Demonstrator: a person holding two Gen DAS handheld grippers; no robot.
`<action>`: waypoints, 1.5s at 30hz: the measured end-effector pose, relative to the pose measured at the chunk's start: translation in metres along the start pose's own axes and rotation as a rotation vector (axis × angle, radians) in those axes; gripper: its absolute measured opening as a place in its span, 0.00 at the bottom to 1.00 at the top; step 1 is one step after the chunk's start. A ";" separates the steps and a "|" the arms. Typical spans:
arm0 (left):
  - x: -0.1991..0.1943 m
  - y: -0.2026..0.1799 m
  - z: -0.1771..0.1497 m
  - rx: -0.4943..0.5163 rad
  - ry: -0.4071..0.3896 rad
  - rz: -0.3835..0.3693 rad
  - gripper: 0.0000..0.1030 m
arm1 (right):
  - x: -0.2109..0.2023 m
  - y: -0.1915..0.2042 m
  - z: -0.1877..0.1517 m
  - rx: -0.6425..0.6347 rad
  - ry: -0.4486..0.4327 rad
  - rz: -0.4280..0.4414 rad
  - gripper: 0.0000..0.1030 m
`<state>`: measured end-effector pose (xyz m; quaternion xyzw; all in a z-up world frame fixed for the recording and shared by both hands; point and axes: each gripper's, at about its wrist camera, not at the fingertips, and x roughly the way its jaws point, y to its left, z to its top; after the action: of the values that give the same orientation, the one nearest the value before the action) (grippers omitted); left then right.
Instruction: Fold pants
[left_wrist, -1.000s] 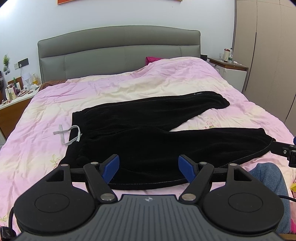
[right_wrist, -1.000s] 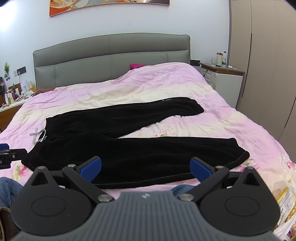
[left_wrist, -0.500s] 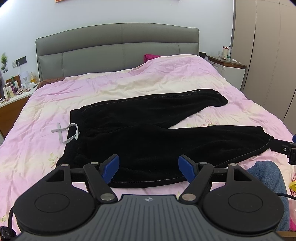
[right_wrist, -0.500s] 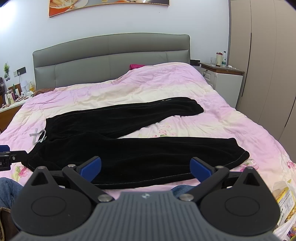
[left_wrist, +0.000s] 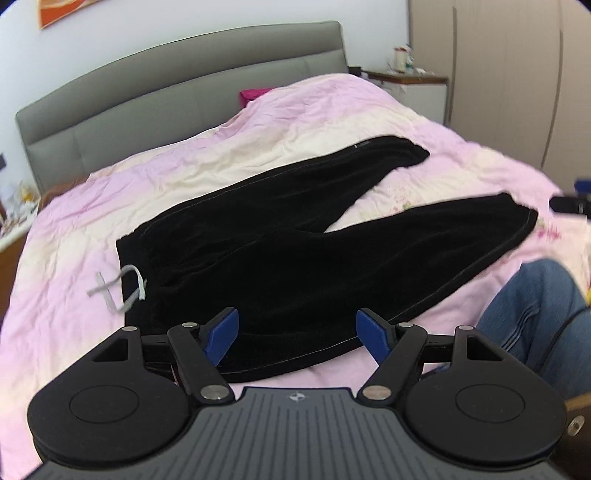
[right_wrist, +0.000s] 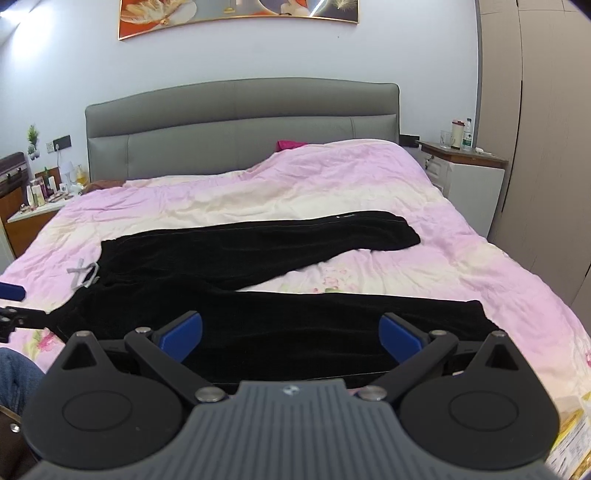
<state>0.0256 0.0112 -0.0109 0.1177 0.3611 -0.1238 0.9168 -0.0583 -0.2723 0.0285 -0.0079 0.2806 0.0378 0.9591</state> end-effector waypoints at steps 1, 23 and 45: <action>0.002 0.003 0.000 0.035 0.006 0.001 0.83 | 0.003 -0.005 0.002 -0.008 0.006 0.002 0.95; 0.185 0.042 -0.063 0.879 0.508 0.037 0.82 | 0.177 -0.176 0.010 -0.367 0.263 0.017 0.51; 0.174 0.015 -0.091 0.805 0.381 0.239 0.22 | 0.253 -0.202 -0.099 -0.923 0.501 0.070 0.05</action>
<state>0.0962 0.0283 -0.1940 0.5258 0.4304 -0.1235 0.7232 0.1168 -0.4599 -0.1927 -0.4290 0.4555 0.1866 0.7574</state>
